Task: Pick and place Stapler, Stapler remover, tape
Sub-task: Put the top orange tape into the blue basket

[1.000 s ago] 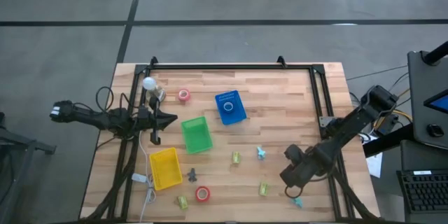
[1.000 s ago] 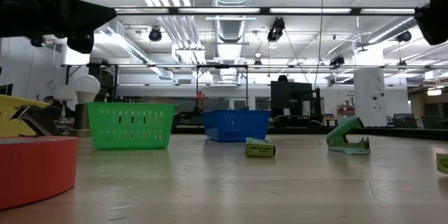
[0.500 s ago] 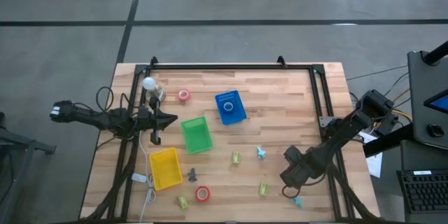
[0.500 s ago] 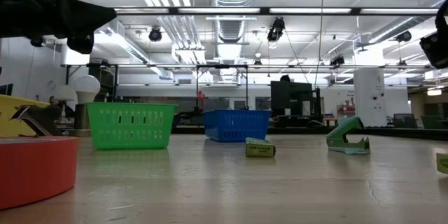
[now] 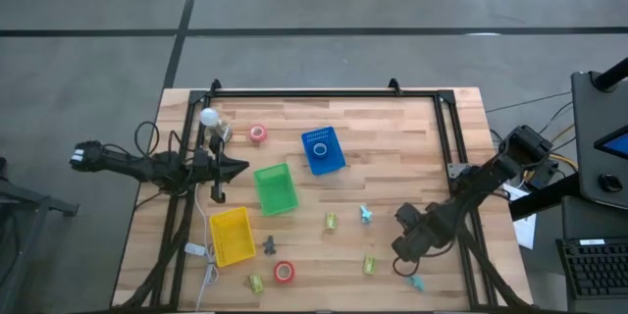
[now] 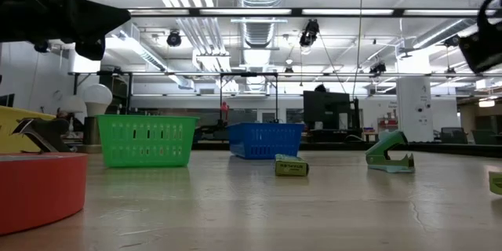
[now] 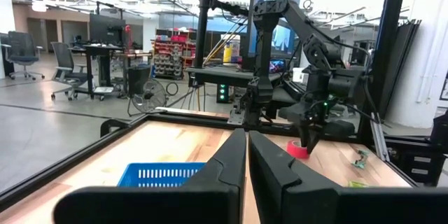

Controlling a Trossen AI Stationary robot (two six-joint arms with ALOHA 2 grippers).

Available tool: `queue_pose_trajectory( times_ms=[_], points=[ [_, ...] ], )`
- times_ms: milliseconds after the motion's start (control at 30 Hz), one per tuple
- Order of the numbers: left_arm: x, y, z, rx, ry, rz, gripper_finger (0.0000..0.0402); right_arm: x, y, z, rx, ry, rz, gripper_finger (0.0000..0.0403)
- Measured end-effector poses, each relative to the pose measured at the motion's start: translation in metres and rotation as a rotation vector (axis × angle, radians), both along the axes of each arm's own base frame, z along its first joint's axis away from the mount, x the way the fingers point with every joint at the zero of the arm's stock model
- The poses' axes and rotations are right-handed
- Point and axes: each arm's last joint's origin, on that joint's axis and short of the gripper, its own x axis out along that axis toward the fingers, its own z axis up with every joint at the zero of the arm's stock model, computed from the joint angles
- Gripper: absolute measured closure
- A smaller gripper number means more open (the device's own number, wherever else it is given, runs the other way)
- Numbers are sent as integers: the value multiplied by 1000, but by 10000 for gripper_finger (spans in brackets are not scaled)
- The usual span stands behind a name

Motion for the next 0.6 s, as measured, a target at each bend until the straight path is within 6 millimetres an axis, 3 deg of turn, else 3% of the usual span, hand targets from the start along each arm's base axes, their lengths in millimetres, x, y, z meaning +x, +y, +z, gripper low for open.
queue_pose_trajectory(
  times_ms=[267,600],
  points=[
    [0,0,0,0,0,0,378,31,-17,18,-63,-110,91,356],
    [0,0,0,0,-1,0,378,83,-54,63,-189,-280,243,355]
  ],
)
